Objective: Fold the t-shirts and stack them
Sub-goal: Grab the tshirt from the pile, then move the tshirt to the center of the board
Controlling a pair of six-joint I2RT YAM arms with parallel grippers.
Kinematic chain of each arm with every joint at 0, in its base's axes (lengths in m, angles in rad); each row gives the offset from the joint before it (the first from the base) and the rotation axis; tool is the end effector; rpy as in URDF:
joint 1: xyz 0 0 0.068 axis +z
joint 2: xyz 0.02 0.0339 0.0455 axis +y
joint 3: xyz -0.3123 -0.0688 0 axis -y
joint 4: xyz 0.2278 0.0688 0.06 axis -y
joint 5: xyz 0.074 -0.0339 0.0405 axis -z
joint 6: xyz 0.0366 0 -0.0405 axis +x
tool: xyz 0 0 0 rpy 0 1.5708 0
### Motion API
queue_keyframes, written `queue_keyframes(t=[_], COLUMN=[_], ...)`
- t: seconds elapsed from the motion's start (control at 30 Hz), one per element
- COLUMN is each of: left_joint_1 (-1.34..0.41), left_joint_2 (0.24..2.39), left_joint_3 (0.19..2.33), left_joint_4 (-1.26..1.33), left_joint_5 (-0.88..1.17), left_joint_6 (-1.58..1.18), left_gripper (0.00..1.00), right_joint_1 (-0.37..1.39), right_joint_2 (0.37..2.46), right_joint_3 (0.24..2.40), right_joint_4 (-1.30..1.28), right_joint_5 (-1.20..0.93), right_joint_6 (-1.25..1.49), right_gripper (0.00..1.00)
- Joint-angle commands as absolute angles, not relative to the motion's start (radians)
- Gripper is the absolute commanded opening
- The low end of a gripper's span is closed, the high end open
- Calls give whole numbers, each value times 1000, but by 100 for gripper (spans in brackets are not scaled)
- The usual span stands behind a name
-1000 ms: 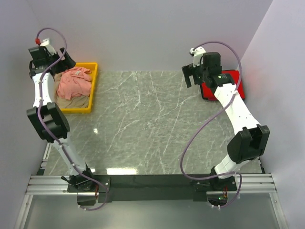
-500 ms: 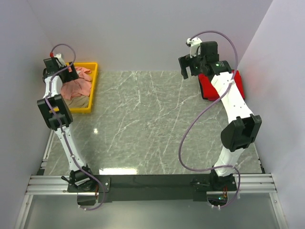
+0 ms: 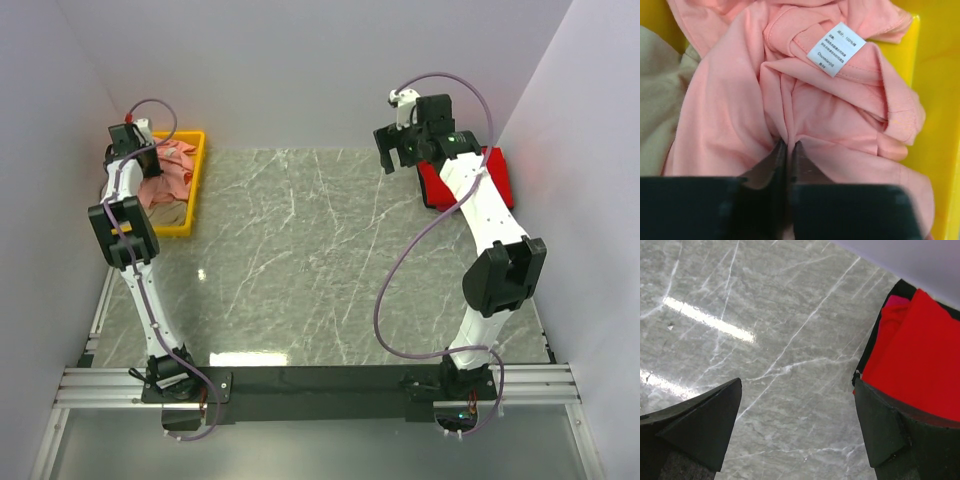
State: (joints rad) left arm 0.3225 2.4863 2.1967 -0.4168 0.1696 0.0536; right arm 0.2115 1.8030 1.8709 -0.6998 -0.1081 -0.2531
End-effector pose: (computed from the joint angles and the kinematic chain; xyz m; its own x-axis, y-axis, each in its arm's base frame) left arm 0.5585 0.1801 0.2248 -0.6250 -0.1532 -0.7655 -0.1574 0.9852 -0.0686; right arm 0.3943 0.0887 0.4275 -0.4855 -0.3589 -0.7972 -0.4291 0.8923 -0.1404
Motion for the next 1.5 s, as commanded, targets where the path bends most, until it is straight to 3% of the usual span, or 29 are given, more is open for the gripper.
queue_keyframes(t=[0.0, 0.43, 0.73, 1.03, 1.2, 1.23, 1.27, 1.3, 1.4, 1.43, 1.47], left_joint_1=[316, 321, 281, 42, -86, -90, -94, -94, -42, -3, -2], left_joint_2=[2459, 2033, 1809, 1592, 1491, 1480, 1485, 1489, 1526, 1532, 1532], left_joint_3=[2256, 2200, 2118, 1909, 1643, 1597, 1501, 1464, 1381, 1352, 1344], left_joint_4=[-439, -227, -206, -173, -109, -74, -57, -61, -195, -219, -235], left_joint_5=[215, 356, 627, 874, 916, 942, 965, 979, 890, 859, 842], left_joint_6=[32, 9, -130, -339, -452, -477, -503, -494, -416, -367, -330], left_gripper=[1, 0, 0, 0, 1, 6, 21, 53, 74, 76, 86], right_joint_1=[215, 213, 195, 98, -26, -38, -46, -57, -57, -57, -55], right_joint_2=[1756, 1689, 1625, 1589, 1615, 1621, 1624, 1634, 1644, 1643, 1643], right_joint_3=[1844, 1747, 1689, 1681, 1703, 1707, 1704, 1700, 1672, 1639, 1620], right_joint_4=[-686, -681, -680, -722, -822, -839, -868, -885, -943, -948, -957], right_joint_5=[-87, -84, -64, -130, -262, -300, -322, -342, -396, -414, -423], right_joint_6=[-253, -242, -238, -235, -255, -259, -262, -279, -298, -298, -295], right_gripper=[99, 93, 91, 89, 89, 89, 89, 89, 88, 88, 88])
